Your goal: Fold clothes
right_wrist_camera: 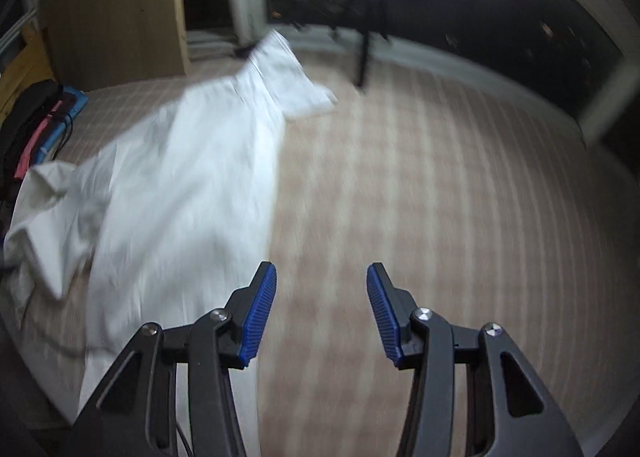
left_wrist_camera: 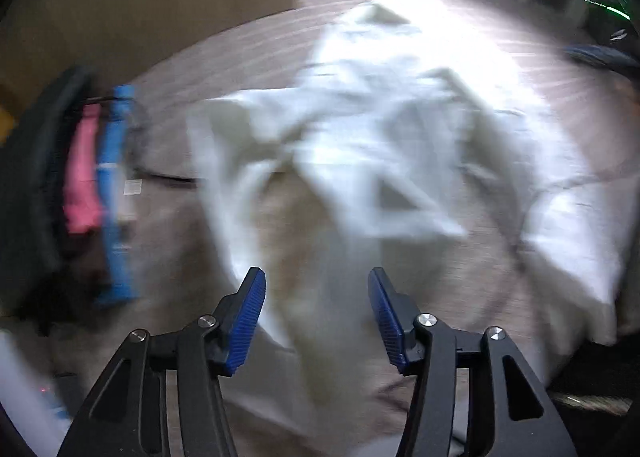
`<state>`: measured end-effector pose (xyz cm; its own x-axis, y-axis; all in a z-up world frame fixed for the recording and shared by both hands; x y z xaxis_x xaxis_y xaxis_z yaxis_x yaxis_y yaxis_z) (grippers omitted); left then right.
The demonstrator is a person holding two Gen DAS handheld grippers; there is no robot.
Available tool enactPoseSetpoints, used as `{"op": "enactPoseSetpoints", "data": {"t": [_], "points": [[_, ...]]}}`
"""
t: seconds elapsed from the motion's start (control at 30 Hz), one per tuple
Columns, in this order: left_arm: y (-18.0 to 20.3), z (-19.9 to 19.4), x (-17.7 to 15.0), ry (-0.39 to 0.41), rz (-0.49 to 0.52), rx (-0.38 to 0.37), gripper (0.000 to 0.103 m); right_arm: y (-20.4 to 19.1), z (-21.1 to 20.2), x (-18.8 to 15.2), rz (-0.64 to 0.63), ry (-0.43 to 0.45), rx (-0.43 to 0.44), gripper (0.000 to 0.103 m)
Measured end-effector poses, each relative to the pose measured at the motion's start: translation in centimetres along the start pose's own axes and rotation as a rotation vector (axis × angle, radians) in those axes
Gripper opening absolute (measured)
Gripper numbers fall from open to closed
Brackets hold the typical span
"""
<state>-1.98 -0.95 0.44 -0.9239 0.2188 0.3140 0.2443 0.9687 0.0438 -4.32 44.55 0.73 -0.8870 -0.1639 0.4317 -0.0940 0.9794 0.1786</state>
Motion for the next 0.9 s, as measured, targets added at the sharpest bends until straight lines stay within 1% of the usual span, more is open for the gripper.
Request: {"op": "enactPoseSetpoints", "data": {"t": [0.03, 0.07, 0.17, 0.2, 0.3, 0.37, 0.43, 0.5, 0.53, 0.57, 0.67, 0.7, 0.73, 0.8, 0.87, 0.9], "points": [[-1.0, -0.7, 0.1, 0.017, -0.015, 0.015, 0.048, 0.7, -1.4, -1.8, 0.021, -0.004, -0.004, 0.045], [-1.9, -1.5, 0.1, 0.033, -0.028, 0.022, 0.048, 1.3, -3.0, -3.7, 0.054, -0.008, 0.013, 0.045], [-3.0, -4.6, -0.7, 0.071, -0.037, -0.013, 0.05, 2.4, -7.6, -9.8, 0.18, -0.026, 0.119, 0.046], [-2.6, -5.4, -1.1, 0.076, -0.028, -0.035, 0.05, 2.3, -8.4, -11.5, 0.213, -0.035, 0.143, 0.046], [0.7, -6.9, -2.3, 0.071, 0.045, -0.116, 0.05, 0.4, -8.3, -16.5, 0.251, -0.078, 0.142, 0.046], [3.7, -7.2, -3.3, 0.061, 0.118, -0.126, 0.051, -1.9, -6.8, -19.2, 0.245, -0.136, 0.177, 0.046], [6.9, -7.4, -4.4, 0.064, 0.172, -0.159, 0.052, -3.5, -5.6, -20.4, 0.205, -0.157, 0.196, 0.046], [10.7, -7.1, -5.9, 0.064, 0.175, -0.25, 0.052, -4.8, -4.6, -21.0, 0.156, -0.166, 0.21, 0.046], [12.9, -6.5, -6.9, 0.054, 0.18, -0.3, 0.052, -5.4, -4.0, -21.3, 0.131, -0.171, 0.218, 0.046], [15.0, -5.7, -7.7, 0.039, 0.19, -0.334, 0.052, -6.0, -3.5, -21.7, 0.107, -0.175, 0.225, 0.046], [21.2, -2.8, -9.6, -0.012, 0.215, -0.413, 0.052, -7.9, -2.0, -22.7, 0.033, -0.189, 0.246, 0.046], [22.7, -2.0, -10.1, -0.024, 0.218, -0.427, 0.052, -8.6, -1.5, -23.0, 0.008, -0.194, 0.253, 0.046], [23.9, -1.2, -10.4, -0.032, 0.22, -0.425, 0.052, -8.9, -1.2, -23.2, -0.016, -0.191, 0.256, 0.046], [26.2, 0.3, -11.0, -0.049, 0.223, -0.421, 0.052, -8.9, -1.5, -22.6, -0.038, -0.169, 0.269, 0.046], [27.1, 1.5, -11.1, -0.053, 0.199, -0.4, 0.052, -8.7, -1.8, -21.8, -0.053, -0.147, 0.285, 0.046], [27.3, 1.9, -11.0, -0.05, 0.169, -0.41, 0.05, -8.7, -1.9, -21.4, -0.06, -0.136, 0.293, 0.045]]}}
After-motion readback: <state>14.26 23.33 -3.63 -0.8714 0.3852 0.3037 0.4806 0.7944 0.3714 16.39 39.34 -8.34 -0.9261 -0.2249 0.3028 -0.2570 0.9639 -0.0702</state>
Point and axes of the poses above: each gripper's, at about its wrist camera, not at the fingertips, and z roughly the way its jaws point, y to its right, x to its top, the point moved 10 cm from there along z, roughly the way its jaws point, and after that the axes turned 9 degrees about -x, right-handed, at the moved point
